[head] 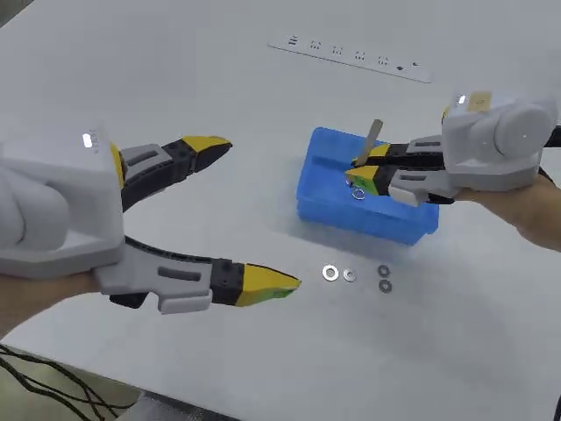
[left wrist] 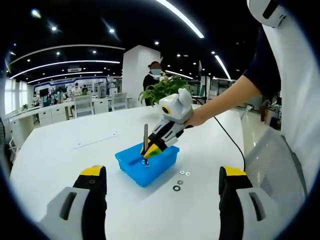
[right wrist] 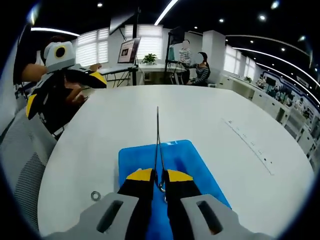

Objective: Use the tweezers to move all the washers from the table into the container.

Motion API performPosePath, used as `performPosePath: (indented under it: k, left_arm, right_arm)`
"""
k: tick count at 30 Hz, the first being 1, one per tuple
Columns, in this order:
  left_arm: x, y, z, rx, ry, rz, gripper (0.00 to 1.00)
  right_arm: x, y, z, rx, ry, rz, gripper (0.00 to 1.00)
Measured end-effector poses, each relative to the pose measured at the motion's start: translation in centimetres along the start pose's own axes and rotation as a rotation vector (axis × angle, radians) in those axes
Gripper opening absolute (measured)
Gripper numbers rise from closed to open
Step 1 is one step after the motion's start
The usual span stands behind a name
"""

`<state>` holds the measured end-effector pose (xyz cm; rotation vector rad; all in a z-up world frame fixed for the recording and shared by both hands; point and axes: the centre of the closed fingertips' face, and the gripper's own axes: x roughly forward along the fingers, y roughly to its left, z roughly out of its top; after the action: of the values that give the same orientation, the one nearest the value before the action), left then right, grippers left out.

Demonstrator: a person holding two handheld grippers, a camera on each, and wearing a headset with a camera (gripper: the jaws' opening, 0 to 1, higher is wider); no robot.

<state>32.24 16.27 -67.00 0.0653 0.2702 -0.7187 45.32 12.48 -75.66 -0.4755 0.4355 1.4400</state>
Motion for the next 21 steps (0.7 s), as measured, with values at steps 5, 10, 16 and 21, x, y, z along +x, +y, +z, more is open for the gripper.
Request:
performPosePath:
  k: [5,10,16,21]
  left_arm:
    - [-0.2,0.4,-0.5,-0.024,0.009,0.021,0.97]
    - [0.5,-0.1,-0.3,-0.035,0.007,0.018,0.97]
    - [1.4,-1.0,0.3,-0.036,0.0,-0.003,0.96]
    - [1.5,-1.2,0.5,-0.041,-0.004,-0.014,0.96]
  right_arm:
    - [0.7,0.2,-1.0,0.014,0.015,0.013,0.1]
    - [0.6,0.5,-1.0,0.014,0.018,0.027,0.1]
    - [0.1,0.8,-0.8,0.006,0.017,0.025,0.1]
    - [-1.1,0.3,0.2,-0.002,-0.008,-0.004,0.1]
